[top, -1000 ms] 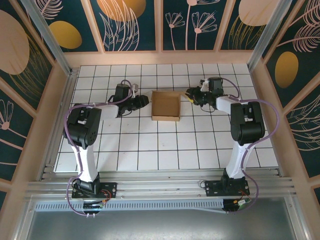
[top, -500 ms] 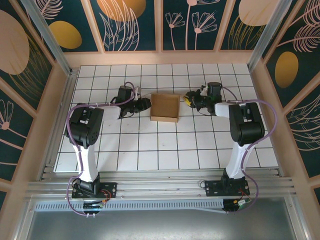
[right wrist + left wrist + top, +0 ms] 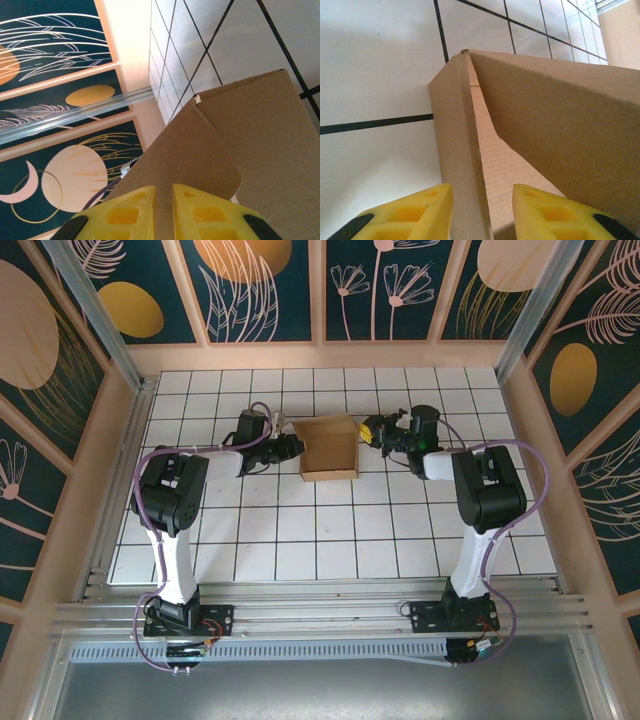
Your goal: Fold the paper box
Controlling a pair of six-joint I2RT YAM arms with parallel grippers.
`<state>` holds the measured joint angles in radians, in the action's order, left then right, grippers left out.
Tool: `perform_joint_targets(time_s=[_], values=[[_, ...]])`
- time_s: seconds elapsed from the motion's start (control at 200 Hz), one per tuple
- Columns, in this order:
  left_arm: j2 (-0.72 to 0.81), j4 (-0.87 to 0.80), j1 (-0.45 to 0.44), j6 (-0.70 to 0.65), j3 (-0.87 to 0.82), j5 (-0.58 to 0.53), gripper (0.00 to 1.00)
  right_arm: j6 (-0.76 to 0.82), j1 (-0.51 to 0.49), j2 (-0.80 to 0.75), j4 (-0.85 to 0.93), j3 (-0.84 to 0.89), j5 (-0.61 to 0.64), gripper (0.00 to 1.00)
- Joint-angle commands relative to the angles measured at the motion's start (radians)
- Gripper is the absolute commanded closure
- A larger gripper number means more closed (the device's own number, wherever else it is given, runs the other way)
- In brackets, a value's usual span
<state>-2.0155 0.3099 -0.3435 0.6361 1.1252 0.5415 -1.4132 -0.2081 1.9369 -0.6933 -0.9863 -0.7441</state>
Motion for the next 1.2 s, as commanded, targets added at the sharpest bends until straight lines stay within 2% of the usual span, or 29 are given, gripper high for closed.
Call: perform_joint_targets(time_s=[0.0, 0.07, 0.13, 0.225, 0.365, 0.495, 0.621, 0.741, 0.941, 1.196], values=[[-0.010, 0.003, -0.009, -0.022, 0.028, 0.014, 0.64, 0.085, -0.016, 0.027, 0.153, -0.077, -0.018, 0.85], [-0.008, -0.001, -0.011, -0.024, 0.031, 0.010, 0.64, 0.149, -0.020, 0.032, 0.226, -0.104, 0.002, 0.89], [-0.006, -0.011, -0.011, -0.029, 0.037, 0.003, 0.64, 0.242, -0.025, 0.038, 0.358, -0.154, 0.030, 1.00], [-0.006, -0.022, -0.011, -0.037, 0.047, -0.002, 0.64, 0.372, -0.032, 0.045, 0.529, -0.223, 0.082, 1.00], [-0.007, -0.035, -0.012, -0.042, 0.058, -0.006, 0.64, 0.468, -0.041, 0.052, 0.636, -0.276, 0.123, 1.00], [-0.004, -0.045, -0.014, -0.045, 0.065, -0.008, 0.64, 0.664, -0.056, 0.046, 0.783, -0.357, 0.259, 1.00], [-0.003, -0.050, -0.015, -0.052, 0.070, -0.011, 0.64, 0.723, -0.063, 0.062, 0.789, -0.390, 0.229, 1.00], [-0.010, -0.058, -0.017, -0.053, 0.077, -0.016, 0.64, 0.674, -0.085, 0.084, 0.768, -0.407, 0.180, 1.00], [-0.014, -0.067, -0.020, -0.059, 0.086, -0.018, 0.64, 0.408, -0.085, 0.077, 0.621, -0.333, 0.105, 0.99], [-0.014, -0.068, -0.022, -0.060, 0.094, -0.019, 0.64, 0.187, -0.082, 0.065, 0.541, -0.311, 0.065, 0.93]])
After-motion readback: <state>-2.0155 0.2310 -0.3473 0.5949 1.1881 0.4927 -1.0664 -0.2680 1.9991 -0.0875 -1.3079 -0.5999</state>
